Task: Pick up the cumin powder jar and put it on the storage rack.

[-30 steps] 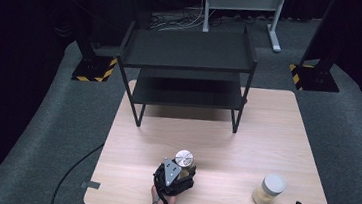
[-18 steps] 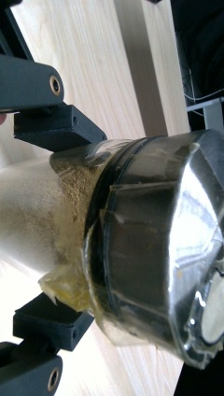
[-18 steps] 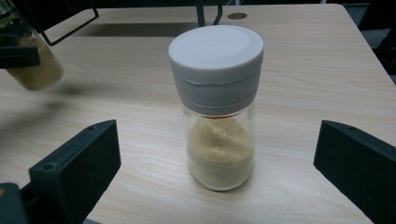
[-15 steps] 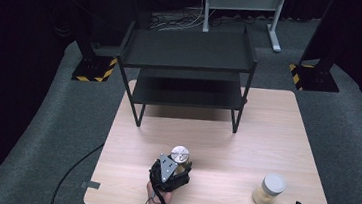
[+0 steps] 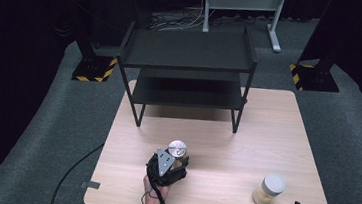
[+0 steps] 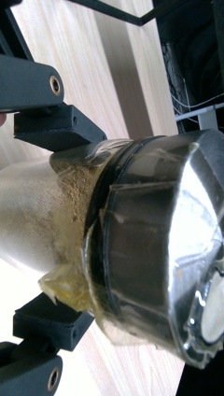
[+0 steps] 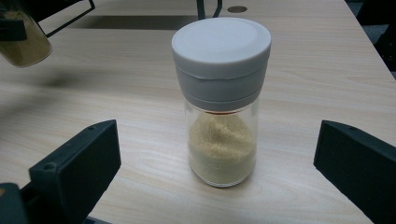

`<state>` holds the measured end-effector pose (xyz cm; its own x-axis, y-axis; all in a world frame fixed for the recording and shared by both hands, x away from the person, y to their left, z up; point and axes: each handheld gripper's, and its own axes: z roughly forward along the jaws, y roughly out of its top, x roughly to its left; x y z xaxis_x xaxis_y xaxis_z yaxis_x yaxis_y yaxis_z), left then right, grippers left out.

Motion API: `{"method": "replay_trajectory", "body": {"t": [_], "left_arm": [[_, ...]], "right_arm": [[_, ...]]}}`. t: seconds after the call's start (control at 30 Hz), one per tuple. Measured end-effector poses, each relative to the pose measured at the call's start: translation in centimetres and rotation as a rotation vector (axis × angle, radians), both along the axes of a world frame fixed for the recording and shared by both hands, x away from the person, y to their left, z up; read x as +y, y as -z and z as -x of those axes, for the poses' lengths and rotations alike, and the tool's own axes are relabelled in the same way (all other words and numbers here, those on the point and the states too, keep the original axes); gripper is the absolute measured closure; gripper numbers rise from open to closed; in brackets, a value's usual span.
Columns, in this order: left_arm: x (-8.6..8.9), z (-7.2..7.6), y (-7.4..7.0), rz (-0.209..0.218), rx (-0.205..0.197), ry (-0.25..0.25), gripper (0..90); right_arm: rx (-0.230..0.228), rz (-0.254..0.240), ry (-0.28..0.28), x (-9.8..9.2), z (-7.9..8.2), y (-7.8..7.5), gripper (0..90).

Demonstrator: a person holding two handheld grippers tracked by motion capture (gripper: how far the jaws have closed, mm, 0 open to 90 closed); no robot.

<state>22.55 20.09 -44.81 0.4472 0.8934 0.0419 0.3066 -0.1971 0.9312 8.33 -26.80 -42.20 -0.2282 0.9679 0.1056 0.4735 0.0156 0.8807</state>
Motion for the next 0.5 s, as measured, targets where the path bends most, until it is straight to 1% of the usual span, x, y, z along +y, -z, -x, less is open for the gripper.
{"method": "replay_trajectory", "body": {"t": [0.03, 0.07, 0.17, 0.27, 0.33, 0.5], "left_arm": [[0.0, -0.1, -0.1, 0.011, 0.001, -0.006, 30.0], [0.0, -0.1, -0.2, 0.012, -0.002, -0.009, 30.0], [0.0, -0.3, -0.3, 0.007, -0.009, -0.003, 30.0], [0.0, -0.6, -0.4, 0.004, -0.004, 0.0, 30.0], [0.0, -1.0, -0.7, 0.006, 0.004, 0.006, 30.0], [0.0, -1.4, -1.2, -0.004, -0.005, 0.014, 30.0]], "right_arm": [[0.008, 0.002, -0.004, -0.2, -0.2, -0.2, 0.0], [0.011, 0.0, -0.006, -0.3, -0.2, -0.2, 0.0], [0.007, -0.006, 0.009, -0.6, 0.1, -0.2, 0.0], [0.002, -0.001, 0.015, -0.6, 0.2, -0.3, 0.0], [0.0, -0.008, 0.017, -0.7, 0.3, -0.3, 0.0], [0.006, -0.015, 0.016, -0.9, 0.2, -0.4, 0.0]]}}
